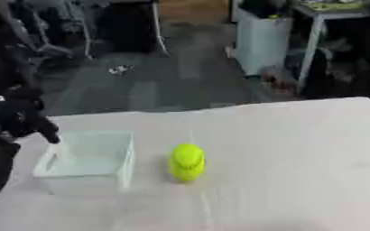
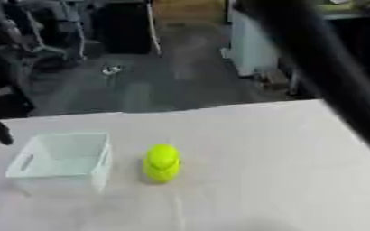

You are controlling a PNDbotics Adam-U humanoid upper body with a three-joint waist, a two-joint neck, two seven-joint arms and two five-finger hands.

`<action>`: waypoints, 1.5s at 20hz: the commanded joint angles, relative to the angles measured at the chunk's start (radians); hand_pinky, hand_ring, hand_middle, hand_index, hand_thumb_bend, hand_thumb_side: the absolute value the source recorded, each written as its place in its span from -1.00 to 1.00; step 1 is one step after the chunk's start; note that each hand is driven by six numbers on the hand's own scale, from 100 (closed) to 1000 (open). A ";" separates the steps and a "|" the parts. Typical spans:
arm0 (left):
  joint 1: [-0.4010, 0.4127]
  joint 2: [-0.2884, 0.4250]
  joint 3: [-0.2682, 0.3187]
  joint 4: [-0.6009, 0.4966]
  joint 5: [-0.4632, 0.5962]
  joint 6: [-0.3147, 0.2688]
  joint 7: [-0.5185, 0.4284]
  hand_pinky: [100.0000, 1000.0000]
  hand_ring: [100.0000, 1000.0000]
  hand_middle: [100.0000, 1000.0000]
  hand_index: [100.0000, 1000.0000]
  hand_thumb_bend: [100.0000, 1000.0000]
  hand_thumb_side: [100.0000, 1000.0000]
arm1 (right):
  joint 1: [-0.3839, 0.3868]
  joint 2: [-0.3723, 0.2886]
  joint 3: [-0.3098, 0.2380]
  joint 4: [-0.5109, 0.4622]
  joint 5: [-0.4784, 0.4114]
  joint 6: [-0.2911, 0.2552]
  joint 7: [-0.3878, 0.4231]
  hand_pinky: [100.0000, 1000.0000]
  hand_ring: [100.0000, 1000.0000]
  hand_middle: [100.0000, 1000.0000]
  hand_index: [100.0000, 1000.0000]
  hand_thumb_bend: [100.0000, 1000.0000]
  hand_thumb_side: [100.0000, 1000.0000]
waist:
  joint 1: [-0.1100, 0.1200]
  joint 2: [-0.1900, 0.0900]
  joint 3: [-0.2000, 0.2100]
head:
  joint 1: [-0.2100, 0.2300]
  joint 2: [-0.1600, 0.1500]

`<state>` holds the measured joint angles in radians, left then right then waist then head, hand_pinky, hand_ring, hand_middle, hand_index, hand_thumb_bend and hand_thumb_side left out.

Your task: Pick up objects on the table and place them in the box.

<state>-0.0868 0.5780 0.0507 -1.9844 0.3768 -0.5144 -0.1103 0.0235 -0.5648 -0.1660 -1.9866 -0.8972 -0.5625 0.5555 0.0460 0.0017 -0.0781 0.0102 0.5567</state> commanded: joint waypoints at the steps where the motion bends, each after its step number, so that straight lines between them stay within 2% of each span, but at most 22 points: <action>1: -0.007 0.021 0.006 -0.016 0.004 0.000 -0.002 -0.20 0.08 0.60 0.55 -0.94 0.25 | -0.004 -0.020 -0.002 -0.013 0.003 -0.122 0.124 -0.77 -0.44 -0.43 -0.11 -1.00 0.77 | -0.005 -0.005 0.001 | 0.010 -0.010; 8: -0.008 0.020 0.006 -0.016 0.005 0.001 -0.003 -0.20 0.08 0.60 0.55 -0.94 0.25 | -0.004 -0.017 0.002 -0.013 0.009 -0.120 0.125 -0.78 -0.44 -0.43 -0.10 -1.00 0.77 | -0.005 -0.004 0.001 | 0.011 -0.010; 11: -0.008 0.020 0.008 -0.016 0.005 0.001 -0.002 -0.20 0.08 0.60 0.55 -0.94 0.25 | 0.001 -0.018 0.002 -0.013 0.016 -0.112 0.119 -0.79 -0.42 -0.34 -0.05 -1.00 0.78 | -0.005 -0.005 0.002 | 0.015 -0.009; 18: -0.008 0.024 0.009 -0.016 0.003 0.001 0.001 -0.19 0.08 0.60 0.55 -0.94 0.24 | 0.010 -0.018 -0.009 -0.013 0.084 -0.103 0.088 -0.78 -0.37 -0.15 0.14 -1.00 0.80 | -0.008 -0.006 0.006 | 0.051 0.010; 23: -0.011 0.027 0.008 -0.016 0.004 0.001 0.003 -0.19 0.09 0.60 0.55 -0.94 0.24 | 0.014 -0.015 -0.007 -0.013 0.127 -0.114 0.056 -0.78 -0.37 -0.15 0.15 -1.00 0.80 | -0.010 -0.007 0.009 | 0.075 0.025; 29: -0.024 0.028 0.007 -0.016 0.005 0.016 0.006 -0.19 0.08 0.60 0.55 -0.93 0.24 | 0.019 -0.016 -0.012 -0.013 0.151 -0.127 0.030 -0.77 -0.36 -0.12 0.16 -1.00 0.80 | -0.010 -0.009 0.008 | 0.047 0.051; 30: -0.022 0.028 0.008 -0.016 0.004 0.016 0.007 -0.19 0.08 0.60 0.55 -0.93 0.24 | 0.019 -0.018 -0.021 -0.013 0.162 -0.130 0.022 -0.73 -0.32 -0.06 0.19 -1.00 0.81 | -0.009 -0.009 0.008 | 0.042 0.051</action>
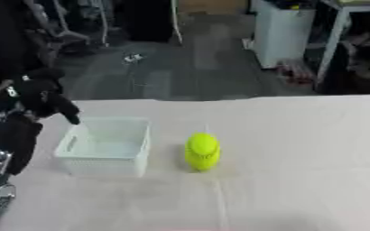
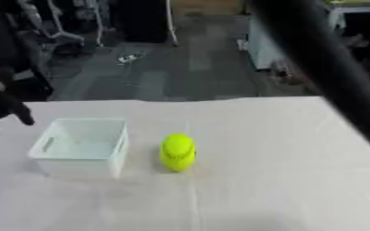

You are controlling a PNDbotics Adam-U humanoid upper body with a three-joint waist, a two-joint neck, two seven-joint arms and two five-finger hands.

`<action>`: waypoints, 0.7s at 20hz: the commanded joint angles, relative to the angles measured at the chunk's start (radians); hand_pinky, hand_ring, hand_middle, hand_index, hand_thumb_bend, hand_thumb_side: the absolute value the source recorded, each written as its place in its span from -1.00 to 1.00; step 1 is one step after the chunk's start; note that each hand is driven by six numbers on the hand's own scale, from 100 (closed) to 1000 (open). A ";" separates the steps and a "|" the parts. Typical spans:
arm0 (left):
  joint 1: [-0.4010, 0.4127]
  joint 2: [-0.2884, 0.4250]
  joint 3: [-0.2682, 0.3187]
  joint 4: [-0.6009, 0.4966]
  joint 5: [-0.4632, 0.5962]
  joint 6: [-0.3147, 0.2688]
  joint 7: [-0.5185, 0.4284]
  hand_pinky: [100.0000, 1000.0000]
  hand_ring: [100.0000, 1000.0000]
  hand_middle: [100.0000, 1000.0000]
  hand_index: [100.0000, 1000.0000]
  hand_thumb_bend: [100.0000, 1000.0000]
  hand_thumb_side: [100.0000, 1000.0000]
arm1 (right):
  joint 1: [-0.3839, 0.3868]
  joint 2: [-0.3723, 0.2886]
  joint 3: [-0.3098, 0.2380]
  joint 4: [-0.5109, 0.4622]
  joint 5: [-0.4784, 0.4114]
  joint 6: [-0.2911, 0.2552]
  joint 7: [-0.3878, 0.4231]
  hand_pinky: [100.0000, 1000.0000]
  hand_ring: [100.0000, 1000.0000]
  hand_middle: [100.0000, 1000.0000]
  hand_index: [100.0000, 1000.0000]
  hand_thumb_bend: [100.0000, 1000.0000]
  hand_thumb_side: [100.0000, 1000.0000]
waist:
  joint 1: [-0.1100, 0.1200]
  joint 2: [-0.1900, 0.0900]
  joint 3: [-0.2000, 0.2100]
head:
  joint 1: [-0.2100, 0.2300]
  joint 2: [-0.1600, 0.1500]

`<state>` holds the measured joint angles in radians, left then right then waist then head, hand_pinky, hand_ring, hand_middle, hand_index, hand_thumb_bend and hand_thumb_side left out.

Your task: Pick up objects on the table and place them in the box.

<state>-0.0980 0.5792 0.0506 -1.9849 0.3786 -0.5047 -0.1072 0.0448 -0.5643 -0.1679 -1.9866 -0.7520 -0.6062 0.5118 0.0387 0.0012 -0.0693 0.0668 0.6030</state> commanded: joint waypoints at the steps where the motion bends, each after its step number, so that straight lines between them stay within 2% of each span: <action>1: -0.009 0.027 0.010 -0.015 0.001 0.006 0.005 -0.19 0.08 0.60 0.55 -0.93 0.24 | -0.003 -0.021 -0.027 -0.013 0.033 -0.090 0.053 -0.73 -0.32 -0.06 0.19 -1.00 0.81 | -0.002 -0.009 -0.001 | -0.017 0.004; 2: -0.008 0.027 0.011 -0.015 0.000 0.005 0.006 -0.19 0.08 0.60 0.55 -0.93 0.24 | -0.001 -0.028 -0.038 -0.013 0.065 -0.094 0.040 -0.70 -0.26 0.03 0.26 -1.00 0.84 | -0.001 -0.009 -0.001 | -0.023 -0.001; 3: -0.007 0.028 0.011 -0.015 -0.001 0.004 0.006 -0.19 0.08 0.60 0.55 -0.93 0.24 | 0.000 -0.033 -0.042 -0.013 0.106 -0.095 0.026 -0.71 -0.24 0.05 0.29 -1.00 0.63 | -0.001 -0.009 0.000 | -0.029 -0.006; 4: -0.008 0.028 0.009 -0.015 -0.001 0.002 0.005 -0.19 0.08 0.60 0.55 -0.93 0.24 | 0.003 -0.036 -0.035 -0.013 0.147 -0.096 0.016 -0.70 -0.22 0.09 0.32 -1.00 0.86 | -0.001 -0.008 0.002 | -0.038 -0.012; 7: -0.009 0.029 0.007 -0.015 -0.001 0.001 0.004 -0.19 0.08 0.60 0.55 -0.93 0.24 | 0.010 -0.040 -0.011 -0.013 0.260 -0.109 -0.021 -0.69 -0.16 0.14 0.33 -1.00 0.87 | -0.002 -0.009 0.009 | -0.058 -0.018; 8: -0.010 0.029 0.008 -0.015 0.000 0.001 0.005 -0.19 0.09 0.60 0.55 -0.92 0.24 | 0.013 -0.041 -0.007 -0.013 0.299 -0.117 -0.037 -0.64 -0.05 0.24 0.33 -1.00 0.88 | -0.002 -0.009 0.012 | -0.065 -0.024; 9: -0.011 0.029 0.009 -0.015 0.001 0.001 0.006 -0.19 0.09 0.60 0.55 -0.93 0.24 | 0.015 -0.042 -0.002 -0.013 0.336 -0.127 -0.056 -0.65 -0.07 0.22 0.33 -1.00 0.88 | -0.002 -0.009 0.015 | -0.070 -0.028; 10: -0.013 0.029 0.010 -0.015 0.002 0.001 0.007 -0.18 0.09 0.60 0.55 -0.92 0.23 | 0.018 -0.046 0.003 -0.013 0.373 -0.134 -0.076 -0.59 0.08 0.34 0.34 -1.00 0.91 | -0.003 -0.009 0.018 | -0.073 -0.035; 12: -0.016 0.029 0.011 -0.015 0.003 -0.001 0.009 -0.18 0.09 0.60 0.55 -0.91 0.23 | 0.028 -0.061 0.008 -0.013 0.458 -0.148 -0.122 -0.54 0.18 0.43 0.36 -1.00 0.94 | -0.004 -0.010 0.024 | -0.075 -0.041; 13: -0.017 0.030 0.011 -0.015 0.004 -0.002 0.009 -0.18 0.09 0.60 0.55 -0.92 0.23 | 0.034 -0.072 0.011 -0.013 0.502 -0.152 -0.150 -0.55 0.16 0.41 0.36 -1.00 0.93 | -0.004 -0.011 0.026 | -0.077 -0.042; 14: -0.018 0.030 0.010 -0.015 0.005 -0.003 0.009 -0.18 0.09 0.60 0.55 -0.91 0.22 | 0.039 -0.081 0.016 -0.013 0.542 -0.154 -0.178 -0.47 0.25 0.48 0.38 -1.00 0.97 | -0.005 -0.011 0.028 | -0.080 -0.043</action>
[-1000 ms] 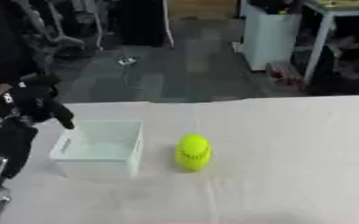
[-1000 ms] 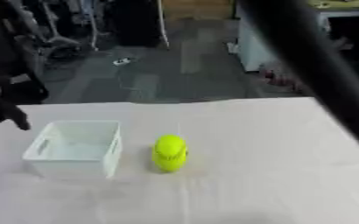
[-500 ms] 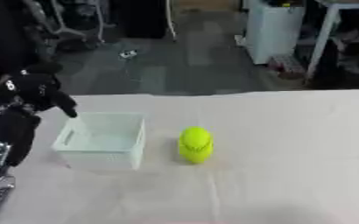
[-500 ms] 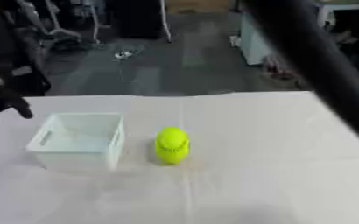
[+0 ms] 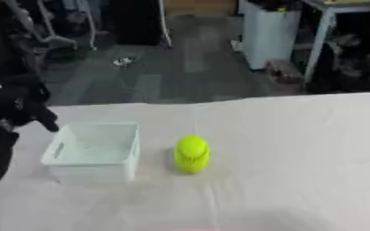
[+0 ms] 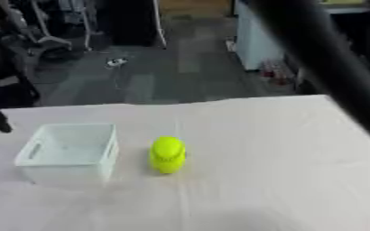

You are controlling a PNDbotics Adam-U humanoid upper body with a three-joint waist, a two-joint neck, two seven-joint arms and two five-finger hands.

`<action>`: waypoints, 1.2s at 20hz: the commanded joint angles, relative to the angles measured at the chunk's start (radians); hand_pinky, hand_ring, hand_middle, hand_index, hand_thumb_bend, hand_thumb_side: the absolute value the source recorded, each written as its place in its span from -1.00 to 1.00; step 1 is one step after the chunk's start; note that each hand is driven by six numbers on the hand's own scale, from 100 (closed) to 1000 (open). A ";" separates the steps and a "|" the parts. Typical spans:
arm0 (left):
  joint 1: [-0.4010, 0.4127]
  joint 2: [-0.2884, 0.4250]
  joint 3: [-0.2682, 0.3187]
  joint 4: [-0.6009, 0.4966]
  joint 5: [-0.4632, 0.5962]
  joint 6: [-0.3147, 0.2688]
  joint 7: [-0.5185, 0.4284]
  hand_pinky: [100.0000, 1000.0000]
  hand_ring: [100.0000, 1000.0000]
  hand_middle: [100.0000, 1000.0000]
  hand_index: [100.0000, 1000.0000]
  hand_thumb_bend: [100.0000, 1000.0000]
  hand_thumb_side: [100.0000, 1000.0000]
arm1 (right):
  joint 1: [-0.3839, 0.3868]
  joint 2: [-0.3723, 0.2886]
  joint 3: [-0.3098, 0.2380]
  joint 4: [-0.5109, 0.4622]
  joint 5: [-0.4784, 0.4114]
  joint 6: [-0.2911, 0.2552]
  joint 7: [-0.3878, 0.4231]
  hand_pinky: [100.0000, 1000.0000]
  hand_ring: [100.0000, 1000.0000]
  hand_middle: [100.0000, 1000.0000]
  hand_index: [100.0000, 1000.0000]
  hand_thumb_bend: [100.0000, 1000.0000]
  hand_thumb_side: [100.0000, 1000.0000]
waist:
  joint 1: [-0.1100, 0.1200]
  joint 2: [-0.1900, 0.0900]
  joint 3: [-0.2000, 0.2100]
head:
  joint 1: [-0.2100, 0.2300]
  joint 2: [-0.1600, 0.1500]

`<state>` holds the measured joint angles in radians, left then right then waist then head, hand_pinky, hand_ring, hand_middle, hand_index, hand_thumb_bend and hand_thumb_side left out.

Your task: Pick up objects on the table and place them in the box.

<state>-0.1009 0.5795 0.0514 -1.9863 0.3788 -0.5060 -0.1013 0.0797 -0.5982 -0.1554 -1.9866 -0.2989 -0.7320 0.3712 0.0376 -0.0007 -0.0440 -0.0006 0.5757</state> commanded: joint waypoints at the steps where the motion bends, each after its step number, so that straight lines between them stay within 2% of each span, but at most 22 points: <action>1: -0.017 0.030 0.009 -0.014 0.006 -0.002 0.003 -0.18 0.09 0.60 0.55 -0.91 0.22 | 0.010 -0.060 0.010 -0.013 0.129 -0.030 -0.068 -0.46 0.26 0.48 0.38 -1.00 0.97 | -0.004 -0.010 0.005 | -0.017 -0.018; 2: -0.017 0.030 0.009 -0.014 0.006 -0.002 0.003 -0.18 0.09 0.60 0.55 -0.91 0.23 | 0.014 -0.075 0.018 -0.013 0.164 -0.033 -0.099 -0.24 0.35 0.50 0.38 -1.00 0.99 | -0.005 -0.010 0.007 | -0.022 -0.022; 3: -0.018 0.031 0.009 -0.014 0.007 -0.002 0.003 -0.18 0.09 0.60 0.55 -0.91 0.23 | 0.018 -0.090 0.027 -0.013 0.197 -0.035 -0.132 -0.29 0.33 0.50 0.38 -1.00 0.99 | -0.006 -0.010 0.009 | -0.027 -0.027; 4: -0.018 0.030 0.008 -0.014 0.008 -0.001 0.003 -0.18 0.09 0.60 0.55 -0.91 0.23 | 0.021 -0.103 0.037 -0.013 0.226 -0.035 -0.161 -0.04 0.43 0.54 0.39 -1.00 1.00 | -0.006 -0.010 0.011 | -0.029 -0.030; 8: -0.024 0.027 0.004 -0.014 0.012 0.001 -0.002 -0.18 0.09 0.60 0.55 -0.91 0.23 | 0.026 -0.149 0.083 -0.013 0.357 -0.006 -0.260 -0.02 0.42 0.58 0.44 -1.00 1.00 | -0.007 -0.008 0.022 | -0.035 -0.030; 10: -0.028 0.026 0.005 -0.014 0.012 0.005 -0.003 -0.19 0.09 0.60 0.55 -0.92 0.24 | 0.021 -0.129 0.099 -0.013 0.392 0.014 -0.301 -0.08 0.38 0.57 0.46 -1.00 1.00 | -0.007 -0.005 0.027 | -0.035 -0.033; 12: -0.030 0.024 0.006 -0.014 0.012 0.012 -0.002 -0.19 0.09 0.60 0.55 -0.92 0.24 | 0.012 -0.095 0.105 -0.013 0.387 0.022 -0.342 -0.25 0.24 0.48 0.44 -1.00 0.94 | -0.007 -0.001 0.027 | -0.016 -0.024; 14: -0.035 0.026 0.009 -0.014 0.010 0.014 0.000 -0.18 0.09 0.60 0.55 -0.91 0.23 | 0.008 -0.060 0.103 -0.013 0.332 -0.004 -0.390 -0.50 0.10 0.38 0.40 -1.00 0.89 | -0.007 0.001 0.025 | 0.008 -0.001; 17: -0.047 0.044 0.013 -0.014 0.004 0.019 0.006 -0.18 0.09 0.60 0.56 -0.91 0.21 | 0.006 -0.022 0.093 -0.013 0.213 -0.076 -0.417 -0.74 0.02 0.27 0.34 -1.00 0.81 | -0.006 0.001 0.016 | 0.035 0.021; 20: -0.061 0.119 0.014 -0.014 -0.037 0.019 0.011 -0.16 0.10 0.59 0.57 -0.92 0.16 | -0.014 -0.005 0.069 -0.013 0.072 -0.131 -0.415 -0.87 -0.14 0.02 0.23 -1.00 0.73 | 0.001 0.001 0.001 | 0.054 0.023; 22: -0.074 0.182 0.008 -0.014 -0.079 0.022 0.010 -0.15 0.12 0.60 0.58 -0.92 0.12 | -0.032 -0.003 0.050 -0.013 -0.025 -0.162 -0.412 -0.91 -0.20 -0.06 0.19 -1.00 0.76 | 0.007 0.002 -0.011 | 0.070 0.026; 24: -0.095 0.254 -0.004 -0.003 -0.121 0.033 0.008 -0.13 0.14 0.61 0.59 -0.92 0.11 | -0.054 -0.007 0.026 -0.013 -0.110 -0.172 -0.405 -0.90 -0.19 -0.06 0.20 -1.00 0.75 | 0.013 0.003 -0.026 | 0.092 0.033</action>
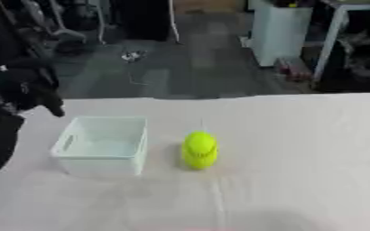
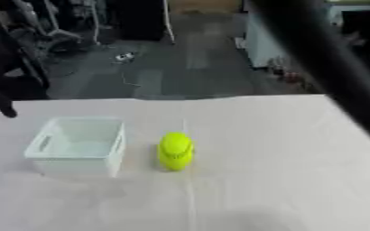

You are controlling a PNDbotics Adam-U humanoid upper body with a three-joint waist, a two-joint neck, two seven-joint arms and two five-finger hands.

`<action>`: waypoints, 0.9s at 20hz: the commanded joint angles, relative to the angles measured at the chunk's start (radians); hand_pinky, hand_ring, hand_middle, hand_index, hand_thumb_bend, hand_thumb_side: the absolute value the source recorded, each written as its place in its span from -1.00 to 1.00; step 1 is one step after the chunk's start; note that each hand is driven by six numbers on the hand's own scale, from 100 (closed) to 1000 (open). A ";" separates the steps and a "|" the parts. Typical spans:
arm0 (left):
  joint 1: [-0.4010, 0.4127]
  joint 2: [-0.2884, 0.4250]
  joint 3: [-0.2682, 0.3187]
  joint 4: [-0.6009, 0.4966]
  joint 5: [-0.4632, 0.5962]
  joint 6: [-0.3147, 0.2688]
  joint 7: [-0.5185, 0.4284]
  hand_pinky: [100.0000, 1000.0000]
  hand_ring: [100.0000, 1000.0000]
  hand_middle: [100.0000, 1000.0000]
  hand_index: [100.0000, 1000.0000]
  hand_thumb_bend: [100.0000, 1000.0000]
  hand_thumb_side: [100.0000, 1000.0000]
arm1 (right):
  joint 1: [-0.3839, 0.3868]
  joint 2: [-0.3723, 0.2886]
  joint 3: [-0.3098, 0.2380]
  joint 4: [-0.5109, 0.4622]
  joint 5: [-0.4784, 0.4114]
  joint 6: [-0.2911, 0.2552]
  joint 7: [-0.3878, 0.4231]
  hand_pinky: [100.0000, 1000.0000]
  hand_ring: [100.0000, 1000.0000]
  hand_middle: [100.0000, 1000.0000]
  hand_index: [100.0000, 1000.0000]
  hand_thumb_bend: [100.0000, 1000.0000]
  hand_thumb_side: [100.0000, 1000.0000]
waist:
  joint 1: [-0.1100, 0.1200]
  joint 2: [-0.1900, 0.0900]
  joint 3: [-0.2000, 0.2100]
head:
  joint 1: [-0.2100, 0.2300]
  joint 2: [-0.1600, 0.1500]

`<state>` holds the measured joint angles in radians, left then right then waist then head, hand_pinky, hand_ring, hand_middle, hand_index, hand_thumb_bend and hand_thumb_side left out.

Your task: Pick up objects on the table and place them in the box.

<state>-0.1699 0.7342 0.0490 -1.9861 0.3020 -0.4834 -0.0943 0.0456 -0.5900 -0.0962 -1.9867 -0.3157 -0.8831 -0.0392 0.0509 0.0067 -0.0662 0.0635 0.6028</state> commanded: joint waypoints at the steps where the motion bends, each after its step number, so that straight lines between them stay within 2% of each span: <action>1: -0.041 0.134 -0.010 0.012 -0.065 0.011 -0.005 -0.11 0.15 0.61 0.60 -0.91 0.10 | -0.030 -0.017 -0.044 -0.013 -0.132 -0.022 0.010 -0.90 -0.20 -0.07 0.20 -1.00 0.75 | 0.003 -0.003 -0.012 | 0.038 0.012; 5: -0.101 0.232 -0.054 0.099 -0.141 -0.024 -0.055 -0.02 0.22 0.64 0.63 -0.86 0.08 | -0.076 -0.035 -0.072 -0.013 -0.264 -0.017 0.041 -0.89 -0.21 -0.07 0.21 -1.00 0.78 | 0.015 0.002 -0.043 | 0.071 0.038; 6: -0.119 0.253 -0.068 0.125 -0.162 -0.041 -0.076 0.02 0.25 0.65 0.64 -0.90 0.01 | -0.092 -0.041 -0.080 -0.013 -0.297 -0.010 0.049 -0.89 -0.21 -0.07 0.21 -1.00 0.81 | 0.019 0.005 -0.050 | 0.078 0.044; 7: -0.136 0.272 -0.081 0.150 -0.184 -0.061 -0.100 0.04 0.27 0.66 0.65 -0.85 0.08 | -0.105 -0.046 -0.087 -0.013 -0.325 -0.004 0.058 -0.88 -0.21 -0.07 0.22 -1.00 0.79 | 0.022 0.007 -0.057 | 0.085 0.050; 11: -0.209 0.325 -0.131 0.269 -0.279 -0.147 -0.187 0.20 0.38 0.69 0.68 -0.74 0.05 | -0.136 -0.059 -0.112 -0.013 -0.412 0.021 0.100 -0.88 -0.22 -0.08 0.22 -1.00 0.79 | 0.031 0.014 -0.086 | 0.101 0.076; 13: -0.248 0.334 -0.154 0.333 -0.330 -0.182 -0.220 0.26 0.42 0.70 0.70 -0.72 0.06 | -0.141 -0.065 -0.119 -0.013 -0.439 0.038 0.118 -0.89 -0.21 -0.06 0.24 -1.00 0.80 | 0.034 0.015 -0.097 | 0.104 0.086; 18: -0.365 0.306 -0.205 0.494 -0.470 -0.250 -0.299 0.37 0.47 0.71 0.72 -0.64 0.06 | -0.147 -0.068 -0.125 -0.013 -0.468 0.094 0.144 -0.89 -0.21 -0.05 0.26 -1.00 0.82 | 0.037 0.017 -0.115 | 0.114 0.099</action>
<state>-0.5155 1.0176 -0.1544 -1.5224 -0.1357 -0.7138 -0.3721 -0.0894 -0.6266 -0.2069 -1.9867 -0.7745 -0.8028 0.0996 0.0903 0.0301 -0.1829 0.1651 0.7004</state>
